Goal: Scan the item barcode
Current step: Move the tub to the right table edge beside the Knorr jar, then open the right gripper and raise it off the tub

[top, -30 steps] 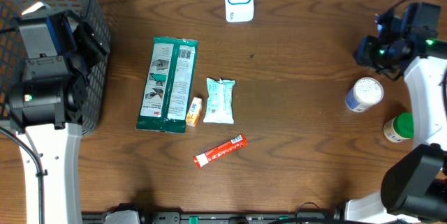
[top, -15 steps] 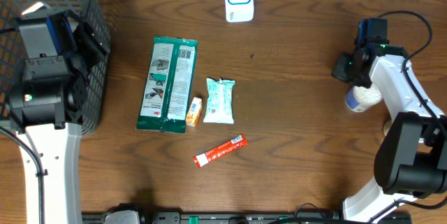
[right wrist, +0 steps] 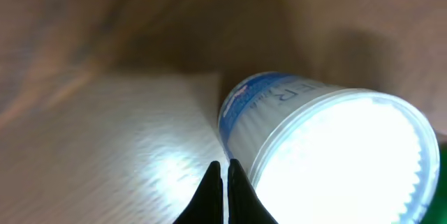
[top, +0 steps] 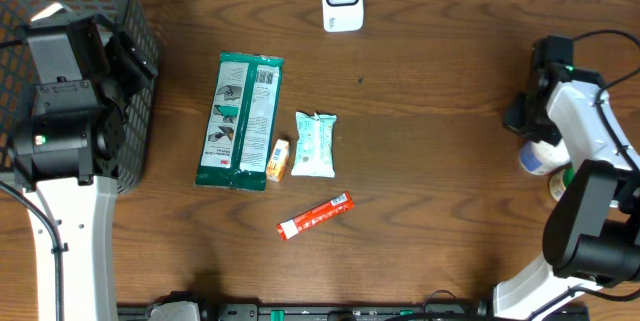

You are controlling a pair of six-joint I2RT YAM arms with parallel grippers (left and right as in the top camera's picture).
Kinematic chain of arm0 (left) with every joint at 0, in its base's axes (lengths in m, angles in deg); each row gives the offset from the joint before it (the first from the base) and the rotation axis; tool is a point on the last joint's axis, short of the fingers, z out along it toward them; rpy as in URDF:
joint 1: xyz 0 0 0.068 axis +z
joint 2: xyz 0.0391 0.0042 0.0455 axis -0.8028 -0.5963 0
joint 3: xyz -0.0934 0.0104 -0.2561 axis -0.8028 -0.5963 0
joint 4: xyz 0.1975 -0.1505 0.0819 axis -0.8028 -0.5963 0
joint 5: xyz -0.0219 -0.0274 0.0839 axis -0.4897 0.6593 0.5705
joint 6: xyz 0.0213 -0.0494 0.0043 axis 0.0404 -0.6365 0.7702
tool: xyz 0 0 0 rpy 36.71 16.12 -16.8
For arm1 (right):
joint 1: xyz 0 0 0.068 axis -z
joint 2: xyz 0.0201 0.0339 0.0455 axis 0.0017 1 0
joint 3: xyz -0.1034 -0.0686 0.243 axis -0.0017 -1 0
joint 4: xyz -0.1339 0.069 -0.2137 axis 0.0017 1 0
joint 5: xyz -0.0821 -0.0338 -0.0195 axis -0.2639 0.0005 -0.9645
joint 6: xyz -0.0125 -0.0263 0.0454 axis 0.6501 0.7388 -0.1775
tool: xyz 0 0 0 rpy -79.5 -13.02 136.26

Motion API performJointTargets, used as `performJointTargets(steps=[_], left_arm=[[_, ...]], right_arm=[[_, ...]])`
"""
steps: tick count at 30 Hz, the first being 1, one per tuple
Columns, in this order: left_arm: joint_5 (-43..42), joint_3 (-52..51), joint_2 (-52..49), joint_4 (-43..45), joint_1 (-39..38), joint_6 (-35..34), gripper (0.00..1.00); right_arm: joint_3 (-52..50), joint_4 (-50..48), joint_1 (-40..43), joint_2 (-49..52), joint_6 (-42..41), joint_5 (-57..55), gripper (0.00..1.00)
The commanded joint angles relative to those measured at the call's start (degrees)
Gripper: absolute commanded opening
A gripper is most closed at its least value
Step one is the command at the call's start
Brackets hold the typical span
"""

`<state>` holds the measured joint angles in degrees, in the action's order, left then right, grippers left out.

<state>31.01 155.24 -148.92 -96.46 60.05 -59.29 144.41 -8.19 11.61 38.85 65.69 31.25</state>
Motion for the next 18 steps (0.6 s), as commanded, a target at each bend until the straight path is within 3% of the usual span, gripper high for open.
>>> performJointTargets(steps=[1, 10, 14, 16, 18], left_arm=[[0.50, 0.24, -0.02, -0.07, 0.17, 0.11, 0.84], [0.50, 0.24, -0.02, -0.07, 0.17, 0.11, 0.84], [0.50, 0.24, -0.02, -0.07, 0.17, 0.11, 0.84], [0.50, 0.24, -0.02, -0.07, 0.17, 0.11, 0.84], [0.50, 0.24, -0.02, -0.07, 0.17, 0.11, 0.84]], right_arm=[[0.13, 0.61, 1.97, -0.59, -1.01, -2.78, 0.01], [3.76, 2.73, 3.63, -0.63, -0.46, -2.47, 0.01], [7.61, 4.92, 3.56, -1.75, 5.11, 6.51, 0.02], [9.51, 5.66, 3.50, -2.91, 9.29, 14.19, 0.09], [11.10, 6.62, 3.19, -4.68, 13.05, 24.20, 0.27]])
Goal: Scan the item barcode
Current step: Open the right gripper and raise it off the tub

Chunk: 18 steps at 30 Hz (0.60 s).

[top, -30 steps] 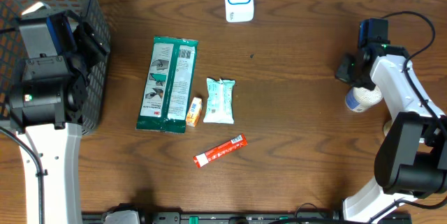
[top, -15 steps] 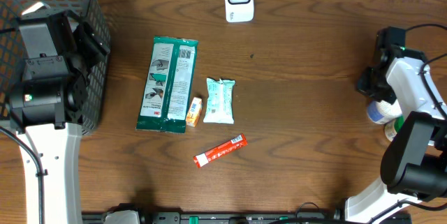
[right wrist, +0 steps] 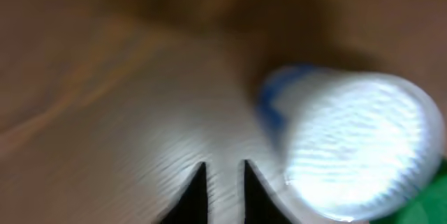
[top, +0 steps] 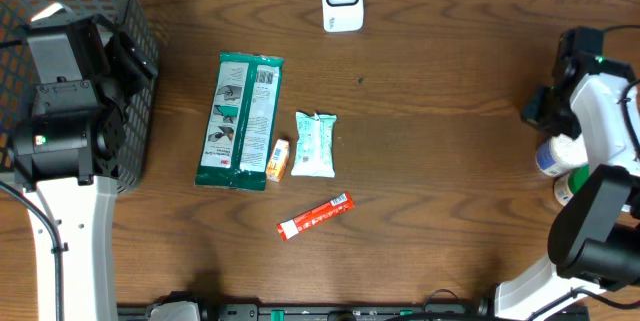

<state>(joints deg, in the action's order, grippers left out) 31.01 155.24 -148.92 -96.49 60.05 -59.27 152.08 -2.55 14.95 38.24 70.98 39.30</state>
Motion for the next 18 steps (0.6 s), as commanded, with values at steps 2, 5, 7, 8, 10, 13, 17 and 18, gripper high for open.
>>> performJointTargets(steps=[2, 5, 7, 8, 10, 13, 17, 18], left_arm=[[0.50, 0.24, -0.02, -0.04, 0.17, 0.09, 0.84], [0.50, 0.24, -0.02, -0.04, 0.17, 0.09, 0.84], [0.50, 0.24, -0.02, -0.04, 0.17, 0.09, 0.84], [0.50, 0.24, -0.02, -0.04, 0.17, 0.09, 0.84], [0.50, 0.24, -0.02, -0.04, 0.17, 0.09, 0.84], [0.50, 0.24, -0.02, -0.04, 0.17, 0.07, 0.84], [0.50, 0.24, -0.02, -0.04, 0.17, 0.09, 0.85], [0.50, 0.24, -0.02, -0.04, 0.17, 0.09, 0.84]], right_arm=[[4.04, 1.20, -0.50, -5.57, 9.88, 24.22, 0.52], [4.07, 1.79, -1.55, -7.98, 10.75, 37.57, 0.76], [4.07, 3.26, -2.62, -8.26, 11.04, 40.02, 0.77], [4.07, 4.09, -3.19, -8.24, 11.28, 40.00, 0.78], [3.89, 5.97, -4.81, -8.13, 12.94, 39.98, 0.79], [3.32, 7.08, -7.58, -8.13, 13.70, 39.98, 0.81], [2.64, 6.64, -12.15, -8.13, 13.70, 39.60, 0.82], [2.47, 6.16, -13.51, -8.13, 13.68, 39.54, 0.85]])
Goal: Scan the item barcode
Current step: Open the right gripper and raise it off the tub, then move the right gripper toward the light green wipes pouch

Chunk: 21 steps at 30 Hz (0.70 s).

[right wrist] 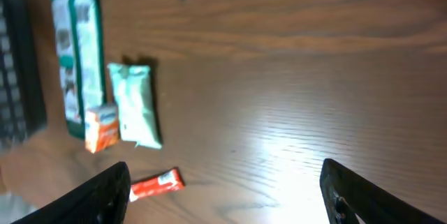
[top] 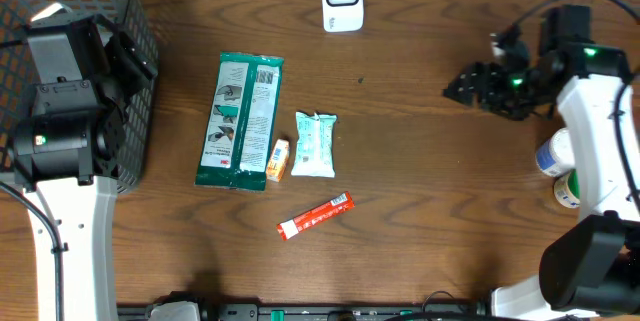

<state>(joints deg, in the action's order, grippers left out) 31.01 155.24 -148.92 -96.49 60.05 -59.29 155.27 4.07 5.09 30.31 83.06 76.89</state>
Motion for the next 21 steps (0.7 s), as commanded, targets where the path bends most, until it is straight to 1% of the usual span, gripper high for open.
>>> performJointTargets(steps=[1, 2, 3, 14, 17, 21], left_arm=[[0.50, 0.24, -0.02, -0.04, 0.17, 0.11, 0.84], [0.50, 0.24, -0.02, -0.04, 0.17, 0.11, 0.84], [0.50, 0.24, -0.02, -0.04, 0.17, 0.09, 0.84], [0.50, 0.24, -0.02, -0.04, 0.17, 0.11, 0.84], [0.50, 0.24, -0.02, -0.04, 0.17, 0.11, 0.84], [0.50, 0.24, -0.02, -0.04, 0.17, 0.11, 0.84]], right_arm=[[-0.85, -0.81, -5.09, -0.20, 1.60, 1.95, 0.90], [-1.03, -1.09, -6.29, -0.17, 1.60, 1.95, 0.98], [-1.22, -1.31, -7.54, -0.17, 1.60, 1.95, 0.99], [-2.21, -6.99, -24.39, -0.09, 1.05, 1.90, 0.99], [-2.21, -9.57, -29.11, 0.02, -2.51, -1.62, 0.99], [-2.21, -11.98, -34.69, 0.35, -11.87, -13.68, 0.99]])
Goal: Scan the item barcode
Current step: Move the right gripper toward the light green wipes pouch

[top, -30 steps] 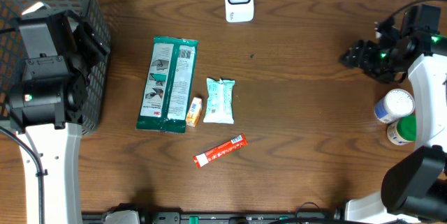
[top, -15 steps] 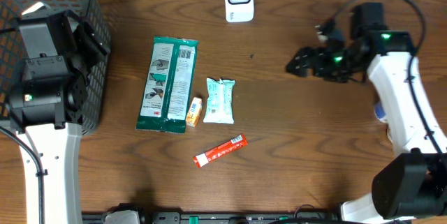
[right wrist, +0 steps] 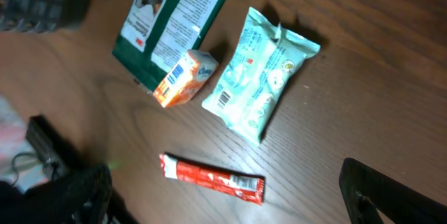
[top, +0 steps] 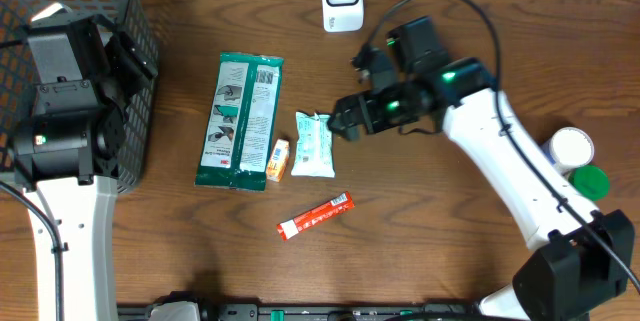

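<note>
Four items lie mid-table: a long green packet (top: 240, 121), a small orange box (top: 277, 159), a mint-green wipes packet (top: 315, 145) and a red stick sachet (top: 314, 215). The white scanner stands at the far edge. My right gripper (top: 348, 116) hangs open just right of the mint packet. In the right wrist view its wide-open jaws hold nothing. The red sachet (right wrist: 213, 178) lies on the table below the gap, with the mint packet (right wrist: 262, 84) and orange box (right wrist: 183, 79) beyond. My left arm (top: 60, 91) stays by the basket, its fingers not discernible.
A dark wire basket (top: 130, 21) fills the far left corner. A white-lidded tub (top: 572, 146) and a green lid (top: 590, 179) sit at the right edge. Bare wood lies between the items and those.
My right gripper, still wide open, has gone from over bare table at the right to the cluster of items, beside the mint packet. The items have not moved.
My right gripper was shut, low beside the white tub at the right edge. Then its fingers were slightly parted there. Then it was wide open, off to the upper left of the tub. Now it is over the items. The left arm never moved.
</note>
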You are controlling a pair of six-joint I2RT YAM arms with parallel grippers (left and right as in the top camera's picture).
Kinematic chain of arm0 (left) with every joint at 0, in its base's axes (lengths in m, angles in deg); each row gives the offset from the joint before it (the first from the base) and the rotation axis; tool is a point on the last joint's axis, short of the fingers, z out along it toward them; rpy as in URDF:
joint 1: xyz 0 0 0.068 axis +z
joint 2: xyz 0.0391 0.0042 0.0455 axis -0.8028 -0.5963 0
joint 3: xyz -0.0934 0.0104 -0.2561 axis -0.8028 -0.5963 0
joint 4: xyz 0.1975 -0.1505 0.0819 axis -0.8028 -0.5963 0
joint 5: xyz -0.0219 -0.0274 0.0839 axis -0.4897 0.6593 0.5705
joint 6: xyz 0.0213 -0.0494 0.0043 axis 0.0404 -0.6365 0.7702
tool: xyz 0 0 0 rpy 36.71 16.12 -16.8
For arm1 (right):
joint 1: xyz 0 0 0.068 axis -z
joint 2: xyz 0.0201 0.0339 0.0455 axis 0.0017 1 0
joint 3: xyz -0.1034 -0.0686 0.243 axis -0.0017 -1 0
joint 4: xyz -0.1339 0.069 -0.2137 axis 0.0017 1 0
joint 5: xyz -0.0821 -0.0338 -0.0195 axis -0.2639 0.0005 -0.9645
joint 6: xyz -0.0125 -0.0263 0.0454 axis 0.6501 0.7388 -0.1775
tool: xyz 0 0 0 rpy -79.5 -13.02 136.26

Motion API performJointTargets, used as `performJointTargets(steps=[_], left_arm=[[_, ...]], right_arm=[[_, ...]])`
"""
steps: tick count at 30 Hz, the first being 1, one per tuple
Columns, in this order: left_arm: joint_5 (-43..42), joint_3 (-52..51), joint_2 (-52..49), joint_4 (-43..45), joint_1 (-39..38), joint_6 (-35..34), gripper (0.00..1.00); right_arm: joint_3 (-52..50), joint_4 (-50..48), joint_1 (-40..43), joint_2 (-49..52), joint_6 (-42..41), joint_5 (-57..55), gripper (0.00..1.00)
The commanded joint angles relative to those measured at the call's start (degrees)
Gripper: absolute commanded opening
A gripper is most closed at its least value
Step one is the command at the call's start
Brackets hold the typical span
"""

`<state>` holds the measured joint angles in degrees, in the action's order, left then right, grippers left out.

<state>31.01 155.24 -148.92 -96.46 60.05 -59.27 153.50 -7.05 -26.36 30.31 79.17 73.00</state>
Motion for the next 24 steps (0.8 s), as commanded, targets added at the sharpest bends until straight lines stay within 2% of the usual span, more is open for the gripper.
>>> performJointTargets(steps=[1, 4, 9, 24], left_arm=[[0.50, 0.24, -0.02, -0.07, 0.17, 0.09, 0.84], [0.50, 0.24, -0.02, -0.07, 0.17, 0.09, 0.84], [0.50, 0.24, -0.02, -0.07, 0.17, 0.09, 0.84], [0.50, 0.24, -0.02, -0.07, 0.17, 0.07, 0.84]], right_arm=[[-0.44, -1.31, -4.57, 0.39, -10.14, -12.61, 0.99], [-0.46, -2.78, -8.02, 0.76, -13.84, -17.84, 0.99], [-0.46, -5.79, -12.48, 2.25, -14.34, -22.86, 0.99], [-0.46, -13.44, -14.49, 11.82, -17.40, -23.74, 0.99]])
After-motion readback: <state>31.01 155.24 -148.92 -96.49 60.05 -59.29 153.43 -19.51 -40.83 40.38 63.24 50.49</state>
